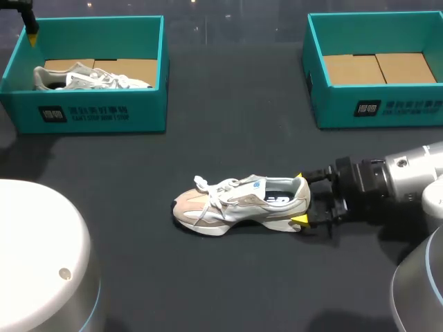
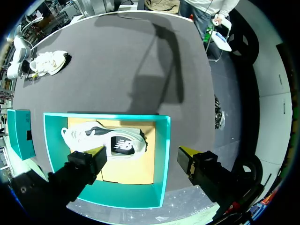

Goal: Take the shoe out of the shoebox, open the shoe tongue, remove and reinsert the insole, then place the shoe into the shoebox

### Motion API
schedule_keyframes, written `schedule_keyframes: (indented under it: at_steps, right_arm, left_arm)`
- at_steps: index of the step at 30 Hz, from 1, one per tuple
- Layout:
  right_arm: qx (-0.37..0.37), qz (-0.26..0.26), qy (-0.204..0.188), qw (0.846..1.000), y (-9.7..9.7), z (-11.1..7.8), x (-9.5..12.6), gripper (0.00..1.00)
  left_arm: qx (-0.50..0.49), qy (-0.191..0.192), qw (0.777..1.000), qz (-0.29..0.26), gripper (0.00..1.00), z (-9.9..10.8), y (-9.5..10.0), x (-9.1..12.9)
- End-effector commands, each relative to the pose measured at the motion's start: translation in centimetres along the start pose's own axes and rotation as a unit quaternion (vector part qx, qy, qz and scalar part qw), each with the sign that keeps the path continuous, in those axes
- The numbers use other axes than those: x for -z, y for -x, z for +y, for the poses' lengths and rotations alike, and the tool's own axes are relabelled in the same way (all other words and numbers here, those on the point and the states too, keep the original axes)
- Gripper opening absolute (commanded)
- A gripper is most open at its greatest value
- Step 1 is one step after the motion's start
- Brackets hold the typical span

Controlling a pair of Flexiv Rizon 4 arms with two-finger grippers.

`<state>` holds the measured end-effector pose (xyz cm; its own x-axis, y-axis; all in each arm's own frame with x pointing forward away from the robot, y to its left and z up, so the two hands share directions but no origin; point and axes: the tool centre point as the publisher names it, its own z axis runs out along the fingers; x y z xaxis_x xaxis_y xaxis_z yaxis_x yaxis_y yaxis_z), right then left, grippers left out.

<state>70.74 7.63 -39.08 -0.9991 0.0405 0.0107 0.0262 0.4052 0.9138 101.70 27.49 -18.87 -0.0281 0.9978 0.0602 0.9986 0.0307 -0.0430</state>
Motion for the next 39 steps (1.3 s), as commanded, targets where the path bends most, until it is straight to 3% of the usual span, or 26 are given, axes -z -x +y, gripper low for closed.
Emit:
schedule_keyframes:
  at_steps: [1,18,21,30,31,35,36,39]
  right_arm:
    - [0.0,0.002,-0.006,1.0,0.4,0.1,-0.9,1.0]
    - [-0.004,0.0,-0.013,1.0,0.4,-0.3,-2.1,1.0]
    - [-0.004,-0.002,-0.013,1.0,0.3,-0.4,-2.1,0.92]
    - [-0.008,-0.004,-0.013,1.0,0.2,-0.7,-2.2,0.95]
    - [-0.008,-0.005,-0.013,1.0,0.2,-0.7,-2.2,0.88]
    - [-0.008,-0.007,-0.013,1.0,0.1,-0.7,-2.2,0.05]
    - [-0.007,-0.008,-0.013,1.0,0.1,-0.7,-2.1,0.0]
    - [-0.006,-0.009,-0.014,1.0,0.0,-0.7,-2.1,0.0]
  left_arm:
    - [0.0,0.002,1.0,0.001,1.0,-0.1,0.0,0.0]
    - [0.0,0.002,1.0,0.001,1.0,-0.1,0.0,0.0]
    - [0.0,0.002,1.0,0.001,1.0,-0.1,0.0,0.0]
    - [0.0,0.002,1.0,0.001,1.0,-0.1,0.0,0.0]
    - [0.0,0.002,1.0,0.001,1.0,-0.1,0.0,0.0]
    - [0.0,0.002,1.0,0.001,1.0,-0.1,0.0,0.0]
    - [0.0,0.002,1.0,0.001,1.0,-0.1,0.0,0.0]
    - [0.0,0.002,1.0,0.001,1.0,-0.1,0.0,0.0]
